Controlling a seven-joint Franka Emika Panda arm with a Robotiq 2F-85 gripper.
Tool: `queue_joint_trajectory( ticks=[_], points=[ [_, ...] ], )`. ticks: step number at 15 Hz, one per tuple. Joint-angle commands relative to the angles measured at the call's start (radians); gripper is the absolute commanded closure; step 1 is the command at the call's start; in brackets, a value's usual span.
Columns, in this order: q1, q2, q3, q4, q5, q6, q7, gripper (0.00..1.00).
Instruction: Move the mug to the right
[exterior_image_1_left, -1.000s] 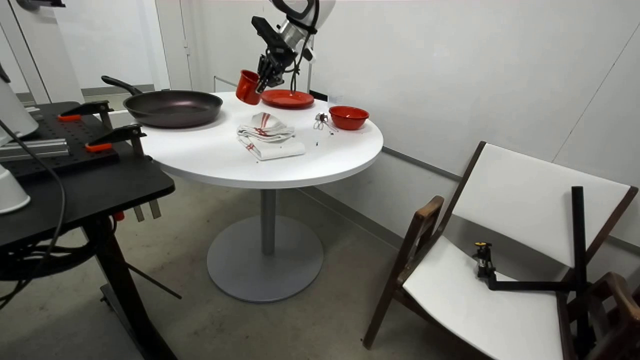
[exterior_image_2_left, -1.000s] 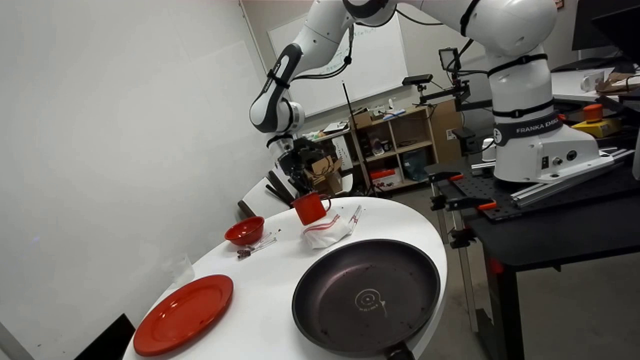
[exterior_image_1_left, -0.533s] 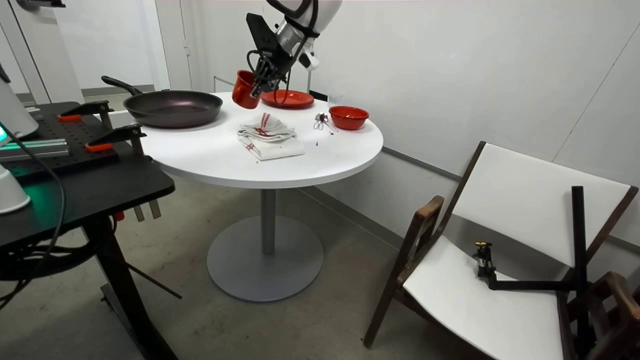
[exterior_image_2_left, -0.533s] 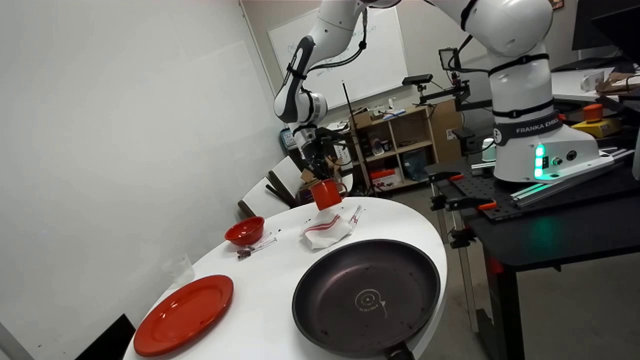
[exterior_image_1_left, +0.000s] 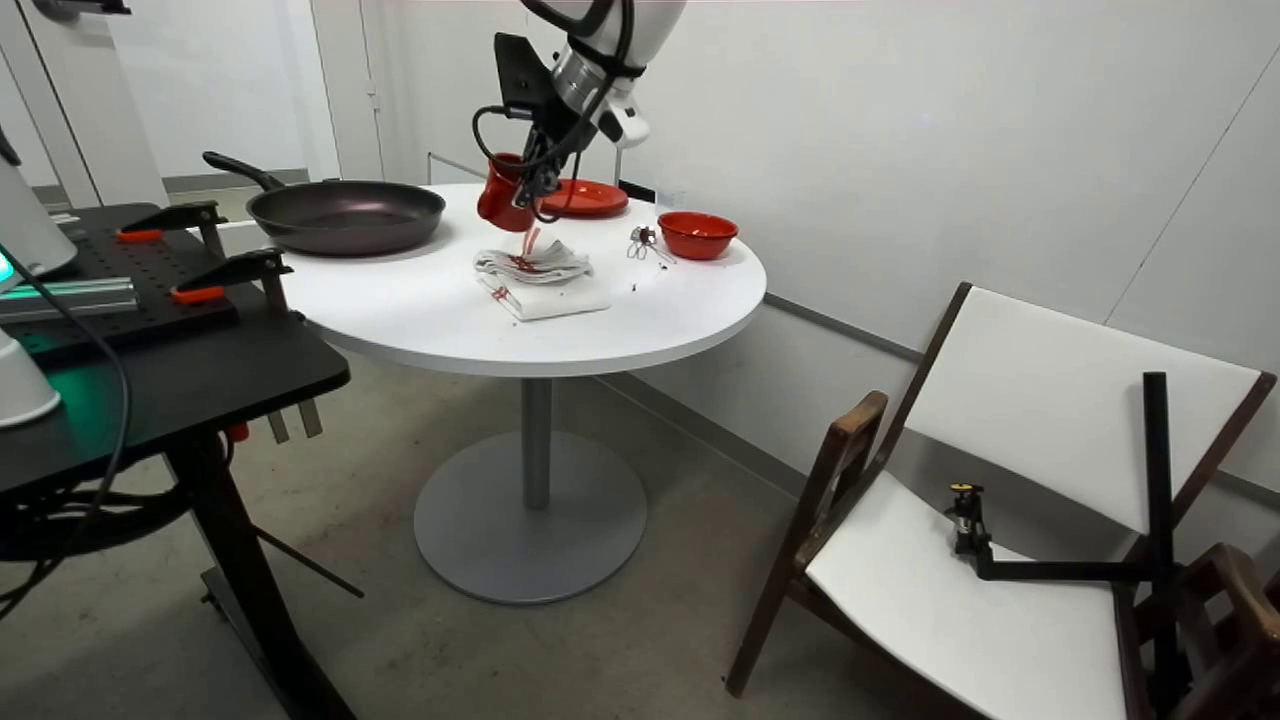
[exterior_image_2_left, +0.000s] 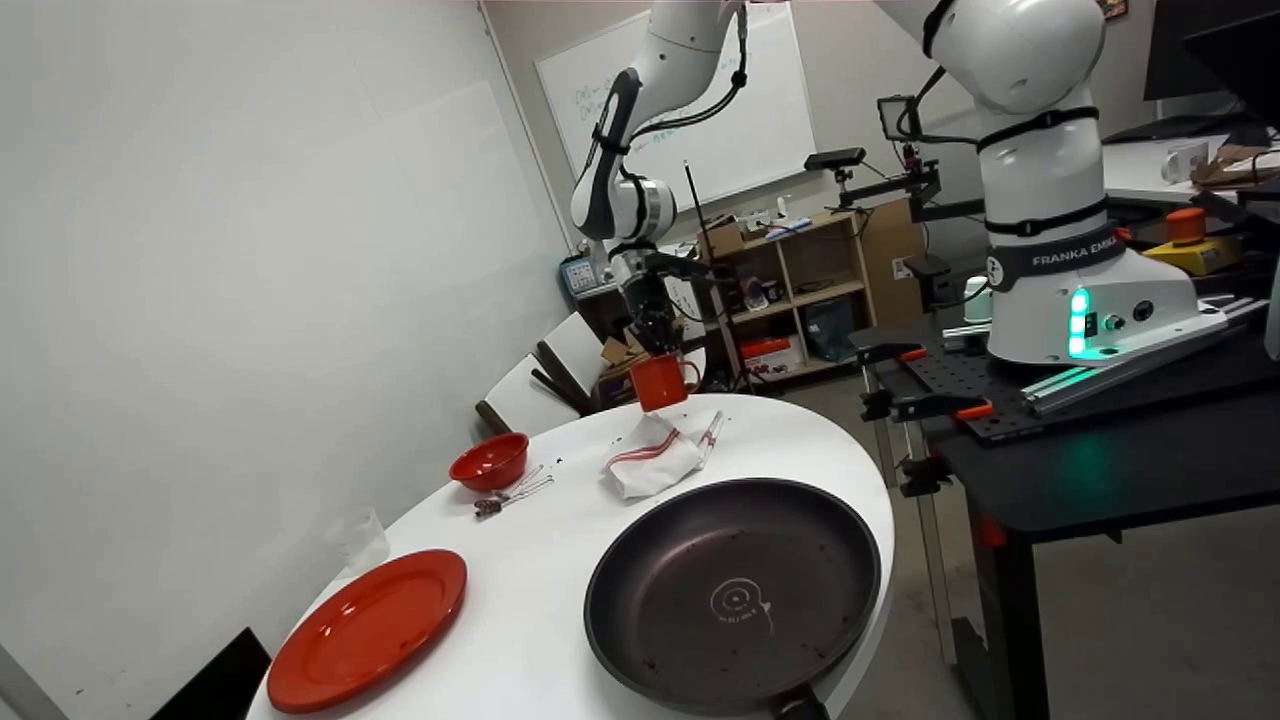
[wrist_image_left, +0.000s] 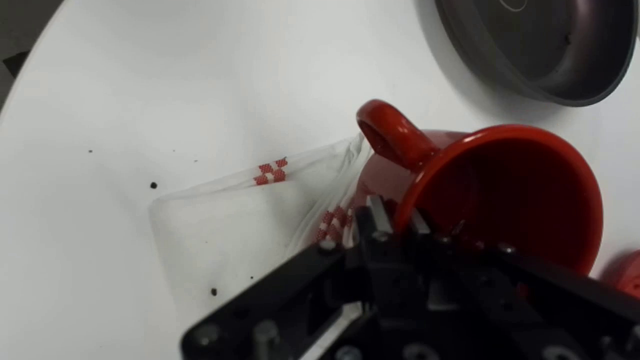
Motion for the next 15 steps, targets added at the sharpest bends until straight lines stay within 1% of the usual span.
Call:
queue_joint_trajectory(
  ticks=[1,7,9,15],
  points=[
    [0.012,-0.028,-0.025,-0.04,0.031,0.064,0.054,0.97],
    [-0.001,-0.025,-0.062,-0.045,0.025,0.098,0.146,0.97],
    [-0.012,-0.07,-0.083,-0.123,0.028,0.115,0.145,0.97],
    [-0.06,-0.122,-0.143,-0.249,0.038,0.13,0.133,0.97]
  ],
)
